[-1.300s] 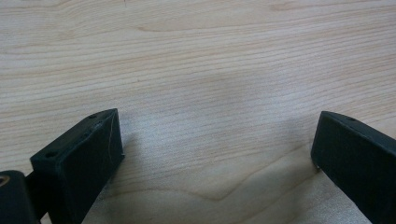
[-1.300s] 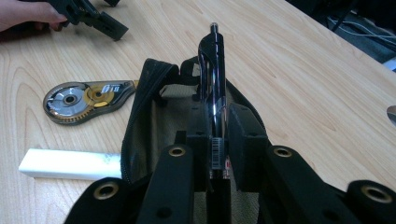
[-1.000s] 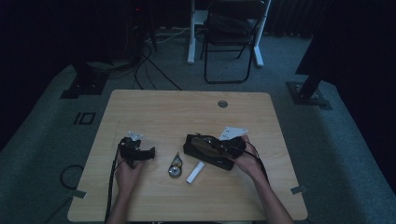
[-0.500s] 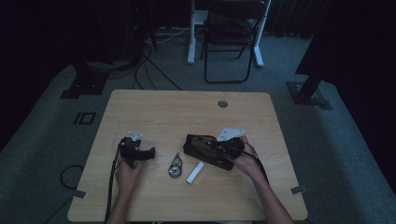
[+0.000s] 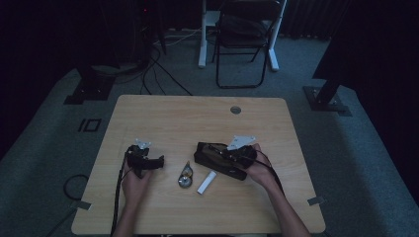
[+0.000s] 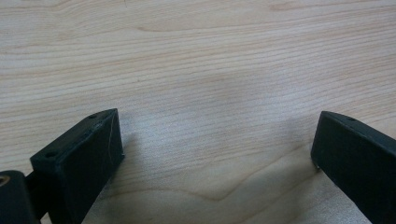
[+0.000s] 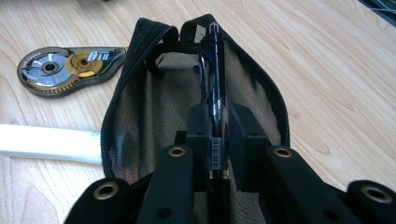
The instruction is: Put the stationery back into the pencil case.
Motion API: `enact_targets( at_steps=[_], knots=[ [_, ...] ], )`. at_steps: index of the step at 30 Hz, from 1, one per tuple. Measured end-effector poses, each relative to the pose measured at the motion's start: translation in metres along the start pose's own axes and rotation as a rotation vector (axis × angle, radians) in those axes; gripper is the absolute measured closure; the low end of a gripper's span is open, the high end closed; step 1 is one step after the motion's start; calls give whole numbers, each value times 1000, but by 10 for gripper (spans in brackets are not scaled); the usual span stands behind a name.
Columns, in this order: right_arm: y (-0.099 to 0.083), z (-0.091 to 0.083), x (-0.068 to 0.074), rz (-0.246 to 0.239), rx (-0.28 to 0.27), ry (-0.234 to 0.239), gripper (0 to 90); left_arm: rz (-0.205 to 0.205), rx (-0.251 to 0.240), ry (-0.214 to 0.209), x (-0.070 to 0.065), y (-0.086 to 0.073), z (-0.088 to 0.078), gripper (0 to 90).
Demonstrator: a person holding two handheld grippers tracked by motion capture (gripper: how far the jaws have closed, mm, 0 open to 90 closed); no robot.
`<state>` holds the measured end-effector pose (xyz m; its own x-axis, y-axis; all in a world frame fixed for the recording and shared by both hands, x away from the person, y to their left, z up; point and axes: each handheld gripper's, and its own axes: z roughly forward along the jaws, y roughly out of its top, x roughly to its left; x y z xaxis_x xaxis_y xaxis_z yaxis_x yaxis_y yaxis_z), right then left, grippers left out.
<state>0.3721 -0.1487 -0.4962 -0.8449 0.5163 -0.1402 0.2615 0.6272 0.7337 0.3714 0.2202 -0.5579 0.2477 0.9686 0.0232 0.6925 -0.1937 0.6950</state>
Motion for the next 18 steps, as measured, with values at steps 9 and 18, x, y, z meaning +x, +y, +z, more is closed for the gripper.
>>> enact_targets(
  at_steps=[9,18],
  knots=[
    [2,4,1,-9,29,-1,797,0,0,0,0,0,0,23],
    [4,10,2,-19,72,-2,797,0,0,0,0,0,0,23]
  ],
)
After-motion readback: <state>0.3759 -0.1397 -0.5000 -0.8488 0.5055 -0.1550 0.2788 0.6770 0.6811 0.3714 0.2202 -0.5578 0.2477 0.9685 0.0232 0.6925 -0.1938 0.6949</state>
